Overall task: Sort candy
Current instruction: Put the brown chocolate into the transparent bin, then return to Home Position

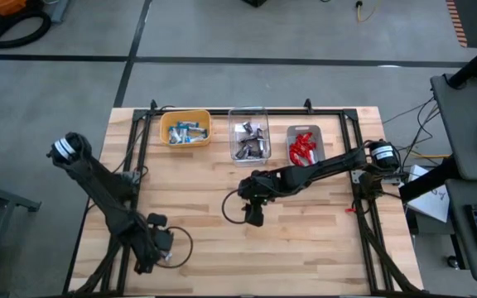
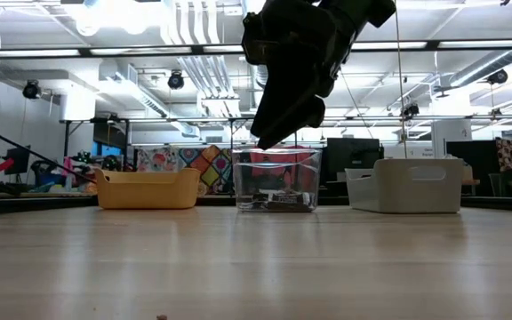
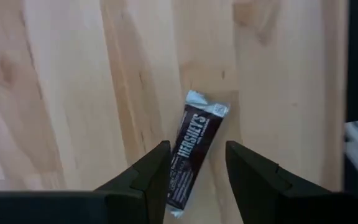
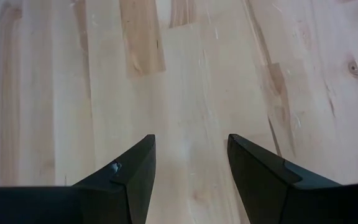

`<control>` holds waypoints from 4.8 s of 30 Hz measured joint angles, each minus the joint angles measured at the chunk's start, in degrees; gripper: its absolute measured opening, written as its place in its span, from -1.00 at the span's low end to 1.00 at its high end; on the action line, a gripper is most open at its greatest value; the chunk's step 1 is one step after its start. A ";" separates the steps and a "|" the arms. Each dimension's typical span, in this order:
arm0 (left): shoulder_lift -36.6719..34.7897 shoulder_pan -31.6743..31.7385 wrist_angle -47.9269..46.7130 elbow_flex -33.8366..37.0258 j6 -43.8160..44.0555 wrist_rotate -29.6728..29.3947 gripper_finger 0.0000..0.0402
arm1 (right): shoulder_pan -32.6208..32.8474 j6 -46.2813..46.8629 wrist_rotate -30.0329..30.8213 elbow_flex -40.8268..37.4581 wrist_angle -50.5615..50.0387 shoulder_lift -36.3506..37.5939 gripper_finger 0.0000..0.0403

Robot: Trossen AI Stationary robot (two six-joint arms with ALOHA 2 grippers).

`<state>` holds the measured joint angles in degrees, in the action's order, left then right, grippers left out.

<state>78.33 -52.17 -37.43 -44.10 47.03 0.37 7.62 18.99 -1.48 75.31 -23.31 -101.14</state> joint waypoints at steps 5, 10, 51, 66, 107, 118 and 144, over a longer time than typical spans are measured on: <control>5.16 -1.94 0.29 0.00 1.66 -0.95 -0.19 | 0.30 0.05 -0.01 0.00 0.00 0.00 -0.06; 9.51 -2.53 0.58 -0.01 2.03 -0.93 -0.10 | 0.87 0.47 0.00 0.00 0.00 0.00 -0.06; 11.84 8.34 -1.12 -8.68 -15.50 -39.83 -0.99 | 8.03 -14.95 7.57 -1.15 34.90 -9.08 -0.06; 11.84 13.80 5.60 -8.68 -20.85 -45.02 -0.99 | 6.95 -11.09 15.10 -0.70 42.32 -14.32 -0.07; 0.25 14.30 4.26 -6.82 -36.41 -51.92 -0.40 | -10.22 -10.34 21.05 -0.66 4.66 11.83 -0.89; -17.87 14.45 34.46 8.66 -53.49 -40.32 -0.57 | -26.74 -11.17 14.56 -0.74 3.89 8.15 -0.89; -42.69 14.41 39.82 18.61 -54.15 -49.15 -0.61 | -25.92 -17.29 10.16 -0.49 12.32 5.17 -0.39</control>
<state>35.64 -37.76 2.40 -25.49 -7.12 -48.78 -18.31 1.70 8.69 74.82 -10.99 -95.98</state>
